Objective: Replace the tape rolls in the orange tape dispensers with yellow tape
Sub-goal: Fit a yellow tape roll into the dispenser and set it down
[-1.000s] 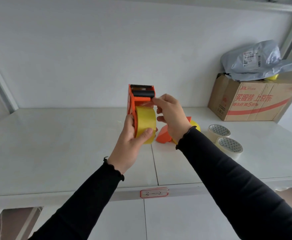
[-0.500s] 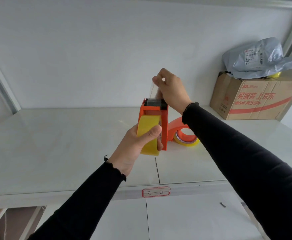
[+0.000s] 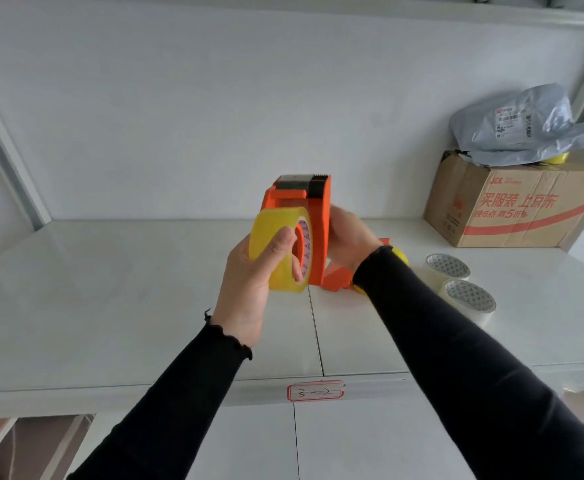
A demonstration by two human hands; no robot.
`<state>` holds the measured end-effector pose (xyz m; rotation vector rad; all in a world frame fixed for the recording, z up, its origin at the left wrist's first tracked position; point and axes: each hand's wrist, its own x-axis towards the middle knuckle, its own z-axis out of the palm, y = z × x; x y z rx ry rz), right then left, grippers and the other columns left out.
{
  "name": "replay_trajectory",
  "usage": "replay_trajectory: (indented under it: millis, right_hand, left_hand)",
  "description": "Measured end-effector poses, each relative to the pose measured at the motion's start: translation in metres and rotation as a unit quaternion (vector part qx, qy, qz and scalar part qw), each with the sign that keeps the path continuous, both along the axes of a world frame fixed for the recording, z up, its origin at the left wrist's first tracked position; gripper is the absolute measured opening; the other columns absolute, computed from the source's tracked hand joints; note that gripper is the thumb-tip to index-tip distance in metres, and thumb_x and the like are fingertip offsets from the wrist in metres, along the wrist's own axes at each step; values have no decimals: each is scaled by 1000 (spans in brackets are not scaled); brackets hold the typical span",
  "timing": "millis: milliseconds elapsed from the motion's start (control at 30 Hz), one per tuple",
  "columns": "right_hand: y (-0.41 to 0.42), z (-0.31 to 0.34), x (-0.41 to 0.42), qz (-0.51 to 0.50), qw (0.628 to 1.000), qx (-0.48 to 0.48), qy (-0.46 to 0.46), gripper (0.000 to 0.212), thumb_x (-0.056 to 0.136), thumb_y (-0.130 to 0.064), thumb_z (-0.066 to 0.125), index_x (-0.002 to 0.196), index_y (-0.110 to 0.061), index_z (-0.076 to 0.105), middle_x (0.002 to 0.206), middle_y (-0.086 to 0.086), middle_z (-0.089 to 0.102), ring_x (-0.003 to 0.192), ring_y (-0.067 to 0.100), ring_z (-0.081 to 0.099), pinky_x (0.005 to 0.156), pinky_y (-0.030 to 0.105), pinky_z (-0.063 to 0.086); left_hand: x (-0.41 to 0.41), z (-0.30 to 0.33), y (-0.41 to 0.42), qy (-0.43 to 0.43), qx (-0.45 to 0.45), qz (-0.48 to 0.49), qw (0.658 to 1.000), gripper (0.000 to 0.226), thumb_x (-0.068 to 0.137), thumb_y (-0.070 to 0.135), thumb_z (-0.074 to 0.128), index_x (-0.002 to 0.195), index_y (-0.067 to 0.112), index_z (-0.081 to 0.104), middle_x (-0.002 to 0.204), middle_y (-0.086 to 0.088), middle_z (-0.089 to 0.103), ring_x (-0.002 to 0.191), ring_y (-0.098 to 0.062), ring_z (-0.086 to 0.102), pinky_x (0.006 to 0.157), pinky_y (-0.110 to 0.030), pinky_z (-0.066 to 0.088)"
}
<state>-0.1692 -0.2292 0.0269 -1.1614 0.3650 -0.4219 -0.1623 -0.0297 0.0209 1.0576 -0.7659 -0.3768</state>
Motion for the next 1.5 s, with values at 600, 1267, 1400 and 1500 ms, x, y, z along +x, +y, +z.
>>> replay_trajectory:
  millis: [600, 1267, 1400, 1500]
  right_hand:
    - [83, -9, -25, -41, 983, -177, -38, 33, 96, -13, 61, 129, -7, 64, 120, 21, 72, 108, 33, 71, 90, 48, 59]
    - [45, 26, -45, 319, 413, -742, 422, 106, 76, -71, 69, 159, -50, 6, 169, -12, 18, 154, 19, 21, 122, 46, 19]
    - [62, 37, -10, 264, 659, -634, 306, 89, 90, -64, 58, 161, -41, 10, 163, -9, 36, 145, 13, 41, 113, 27, 29]
    - [62, 40, -5, 199, 571, -720, 340, 65, 95, -56, 58, 146, -19, 41, 132, -4, 59, 113, 22, 61, 90, 32, 46]
  left_hand:
    - [44, -23, 4, 192, -71, -130, 970, 55, 98, 53, 43, 115, 4, 60, 106, -14, 67, 102, -23, 66, 95, -37, 52]
    - [114, -49, 48, -355, 516, 5, 779, 31, 95, 33, 58, 122, 18, 64, 127, 2, 64, 120, -16, 58, 95, -26, 41]
    - [119, -41, 50, -409, 547, 24, 730, 26, 95, 34, 54, 114, 19, 64, 119, 3, 64, 112, -18, 58, 93, -31, 43]
    - [122, -37, 55, -447, 568, 39, 690, 15, 95, 33, 52, 99, 23, 61, 109, 6, 63, 102, -18, 57, 86, -31, 43]
